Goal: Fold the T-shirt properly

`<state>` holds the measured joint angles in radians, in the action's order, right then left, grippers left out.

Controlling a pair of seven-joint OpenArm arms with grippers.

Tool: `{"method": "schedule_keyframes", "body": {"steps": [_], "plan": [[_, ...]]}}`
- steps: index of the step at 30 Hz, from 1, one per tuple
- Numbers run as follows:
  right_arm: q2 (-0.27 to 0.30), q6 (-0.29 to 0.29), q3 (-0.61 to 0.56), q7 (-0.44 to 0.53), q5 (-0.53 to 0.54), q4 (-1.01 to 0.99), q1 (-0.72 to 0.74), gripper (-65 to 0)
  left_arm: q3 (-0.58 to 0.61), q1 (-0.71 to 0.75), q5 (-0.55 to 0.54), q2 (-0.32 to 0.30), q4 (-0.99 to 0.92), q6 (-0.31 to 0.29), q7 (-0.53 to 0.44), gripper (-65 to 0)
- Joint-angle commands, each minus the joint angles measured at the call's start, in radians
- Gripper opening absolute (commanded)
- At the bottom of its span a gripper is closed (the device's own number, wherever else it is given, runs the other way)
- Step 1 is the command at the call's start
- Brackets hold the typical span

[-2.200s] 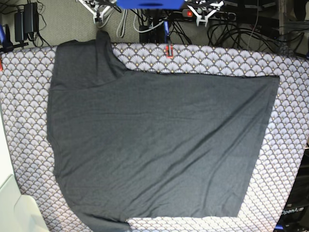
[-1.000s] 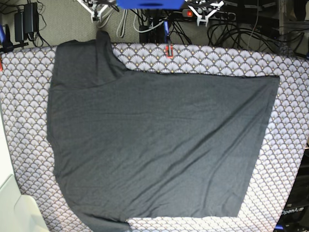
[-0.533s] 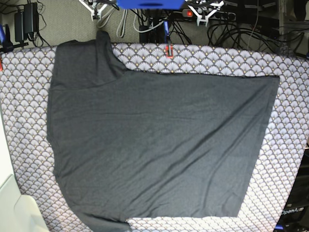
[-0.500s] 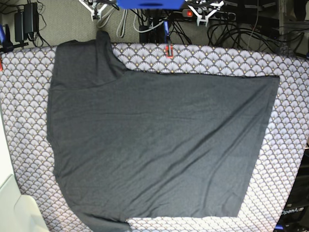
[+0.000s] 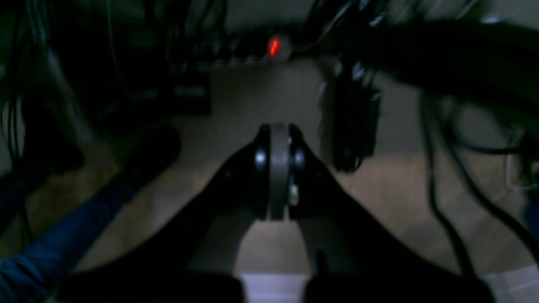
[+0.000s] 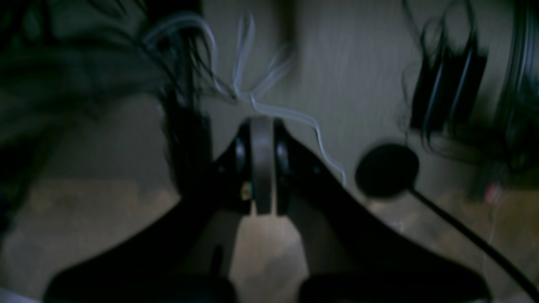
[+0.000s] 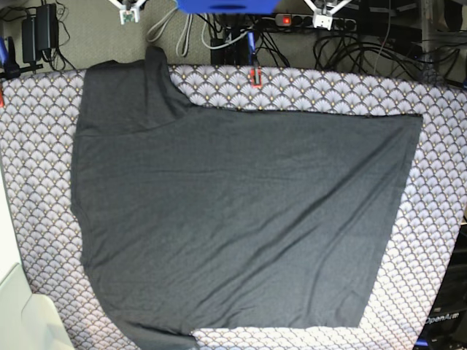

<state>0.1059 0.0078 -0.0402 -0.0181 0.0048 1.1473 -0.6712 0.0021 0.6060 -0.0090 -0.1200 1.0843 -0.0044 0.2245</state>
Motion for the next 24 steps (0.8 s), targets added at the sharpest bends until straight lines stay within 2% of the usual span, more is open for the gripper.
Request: {"method": "schedule_keyframes", "body": {"steps": [1,4,7,11,13,17,21,24], "plan": [[0.013,0.004,0.004,0.008,0.001,0.046,-0.043,-64.4,-0.003,0.038,0.001,-0.005,0.049,0.002,-0.006,-64.7],[0.015,0.004,0.007,0.008,0.001,0.171,-0.114,-64.4,-0.012,0.111,0.001,-0.011,0.178,0.004,-0.006,-64.7],[0.019,0.004,0.038,0.005,0.001,0.313,-0.186,-64.4,-0.072,0.188,-0.006,-0.017,0.310,0.002,-0.006,-64.7],[0.021,0.005,0.078,-0.078,0.001,0.503,-0.255,-64.4,-0.135,0.268,-0.115,-0.031,0.481,0.001,-0.004,-64.7],[0.021,0.005,0.099,-0.138,0.001,0.604,-0.273,-64.4,-0.159,0.295,-0.181,-0.063,0.569,0.001,0.033,-64.7],[0.022,0.007,0.133,-0.213,0.001,0.761,-0.295,-64.4,-0.193,0.303,-0.285,-0.108,0.705,0.001,0.174,-64.7],[0.051,0.059,0.144,-0.222,0.001,0.859,-0.319,-63.7,-0.245,0.302,-0.305,-0.103,0.784,0.001,0.241,-64.6],[0.054,0.096,0.190,-0.217,0.001,0.868,-0.310,-59.5,-0.264,0.306,-0.305,-0.102,0.821,0.001,0.243,-64.6]]}}
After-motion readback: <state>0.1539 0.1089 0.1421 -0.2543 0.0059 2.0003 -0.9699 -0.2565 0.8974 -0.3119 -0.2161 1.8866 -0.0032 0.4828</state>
